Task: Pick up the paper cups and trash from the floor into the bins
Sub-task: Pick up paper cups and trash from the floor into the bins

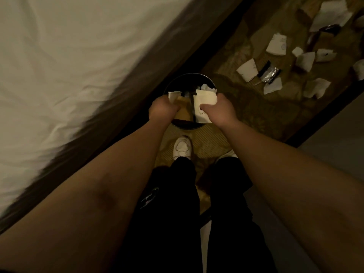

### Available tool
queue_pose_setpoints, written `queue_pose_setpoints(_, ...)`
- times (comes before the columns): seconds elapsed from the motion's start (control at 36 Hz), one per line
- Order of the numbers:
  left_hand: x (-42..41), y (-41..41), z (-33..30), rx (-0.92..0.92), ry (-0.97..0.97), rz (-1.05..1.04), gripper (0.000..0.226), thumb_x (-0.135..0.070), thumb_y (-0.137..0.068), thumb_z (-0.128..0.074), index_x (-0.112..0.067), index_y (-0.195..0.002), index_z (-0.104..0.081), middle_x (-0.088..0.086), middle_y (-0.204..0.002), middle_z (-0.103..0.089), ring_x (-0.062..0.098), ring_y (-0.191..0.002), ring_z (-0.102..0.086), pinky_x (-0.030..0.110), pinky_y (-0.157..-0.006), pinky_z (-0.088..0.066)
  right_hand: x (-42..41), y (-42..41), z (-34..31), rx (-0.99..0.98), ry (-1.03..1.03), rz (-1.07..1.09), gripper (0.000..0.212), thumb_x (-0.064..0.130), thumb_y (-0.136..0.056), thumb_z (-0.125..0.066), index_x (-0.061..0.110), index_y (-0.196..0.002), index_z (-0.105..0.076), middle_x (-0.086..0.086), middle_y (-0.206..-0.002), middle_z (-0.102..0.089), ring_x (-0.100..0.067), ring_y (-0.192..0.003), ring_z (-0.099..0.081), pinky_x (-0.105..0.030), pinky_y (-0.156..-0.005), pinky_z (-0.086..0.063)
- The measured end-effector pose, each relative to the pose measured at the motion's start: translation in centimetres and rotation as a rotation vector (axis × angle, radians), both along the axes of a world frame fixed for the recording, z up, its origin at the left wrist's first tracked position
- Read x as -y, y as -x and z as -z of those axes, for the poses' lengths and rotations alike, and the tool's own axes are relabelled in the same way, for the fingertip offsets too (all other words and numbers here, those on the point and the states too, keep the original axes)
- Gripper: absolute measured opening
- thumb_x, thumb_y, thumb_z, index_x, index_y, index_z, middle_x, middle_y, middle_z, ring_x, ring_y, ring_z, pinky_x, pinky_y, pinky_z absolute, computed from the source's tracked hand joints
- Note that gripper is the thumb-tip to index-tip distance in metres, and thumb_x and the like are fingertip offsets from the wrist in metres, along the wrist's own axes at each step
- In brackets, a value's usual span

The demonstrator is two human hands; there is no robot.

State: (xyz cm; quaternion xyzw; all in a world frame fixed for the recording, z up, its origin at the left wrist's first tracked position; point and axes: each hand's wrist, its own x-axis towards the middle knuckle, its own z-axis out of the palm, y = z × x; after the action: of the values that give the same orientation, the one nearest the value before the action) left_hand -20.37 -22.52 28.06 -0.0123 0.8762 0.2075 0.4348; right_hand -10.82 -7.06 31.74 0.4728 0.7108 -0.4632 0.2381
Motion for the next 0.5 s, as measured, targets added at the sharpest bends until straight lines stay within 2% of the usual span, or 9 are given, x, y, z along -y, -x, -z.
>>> queue_pose_setpoints(0.08,-0.7,0.9,0.9,0.024,0.022,0.080,0.051,-0.054,-0.085,-0.061,-0.018,-0.121,-0.061,0.006,-0.119,-0.064,0.027,-0.109,-0.060,0.038,-0.092,-0.050,0.3,0.7,0.8,0.044,0.033,-0.065,0.064,0.035,-0.091,-0.067,0.009,-0.143,-0.042,-0.012,-0.136,-0.054,-0.028,-0.119,-0.055,-0.029,-0.079,-0.041)
queue_pose_setpoints(0.11,-0.9,1.1,1.3,0.042,0.061,0.126,0.055,-0.054,-0.085,-0.062,-0.017,-0.126,-0.058,0.008,-0.125,-0.061,0.029,-0.114,-0.058,0.041,-0.095,-0.049,0.4,0.8,1.0,0.069,0.057,-0.085,0.068,0.037,-0.092,-0.066,0.010,-0.148,-0.037,-0.012,-0.140,-0.052,-0.029,-0.121,-0.054,-0.029,-0.080,-0.042)
queue_pose_setpoints(0.17,-1.2,1.6,1.6,0.100,0.144,0.180,0.077,-0.050,-0.083,-0.069,-0.014,-0.144,-0.042,0.013,-0.144,-0.045,0.033,-0.130,-0.045,0.046,-0.105,-0.043,0.4,0.7,1.2,0.113,0.098,-0.109,0.077,0.037,-0.093,-0.065,0.013,-0.154,-0.026,-0.012,-0.147,-0.046,-0.030,-0.128,-0.051,-0.032,-0.089,-0.047)
queue_pose_setpoints(0.22,-1.5,2.1,1.5,0.196,0.146,0.112,0.096,-0.047,-0.081,-0.075,-0.010,-0.154,-0.025,0.016,-0.153,-0.033,0.035,-0.139,-0.036,0.045,-0.110,-0.040,0.3,0.6,1.1,0.139,0.104,-0.141,0.078,0.035,-0.095,-0.063,0.015,-0.157,-0.019,-0.013,-0.153,-0.040,-0.032,-0.135,-0.045,-0.035,-0.101,-0.043)
queue_pose_setpoints(0.25,-1.6,2.3,1.5,0.239,0.118,0.051,0.097,-0.044,-0.081,-0.076,-0.009,-0.155,-0.022,0.016,-0.154,-0.033,0.035,-0.138,-0.039,0.043,-0.109,-0.041,0.1,0.5,1.0,0.150,0.097,-0.165,0.077,0.034,-0.096,-0.061,0.014,-0.158,-0.018,-0.013,-0.155,-0.038,-0.032,-0.137,-0.043,-0.034,-0.103,-0.041)
queue_pose_setpoints(0.31,-1.7,2.5,1.2,0.267,0.074,0.004,0.092,-0.039,-0.083,-0.075,-0.009,-0.154,-0.025,0.016,-0.150,-0.040,0.033,-0.133,-0.047,0.040,-0.105,-0.046,-0.4,0.1,0.8,0.161,0.078,-0.209,0.075,0.031,-0.097,-0.060,0.013,-0.157,-0.018,-0.014,-0.154,-0.039,-0.032,-0.137,-0.042,-0.033,-0.105,-0.039)
queue_pose_setpoints(0.5,-1.4,1.9,-1.3,0.144,0.089,0.158,0.056,-0.038,-0.092,-0.058,-0.009,-0.138,-0.047,0.014,-0.135,-0.052,0.033,-0.117,-0.055,0.043,-0.098,-0.050,-1.8,-1.0,-1.1,0.131,-0.033,-0.366,0.061,0.032,-0.098,-0.056,0.009,-0.151,-0.036,-0.018,-0.147,-0.043,-0.034,-0.130,-0.047,-0.035,-0.098,-0.043)
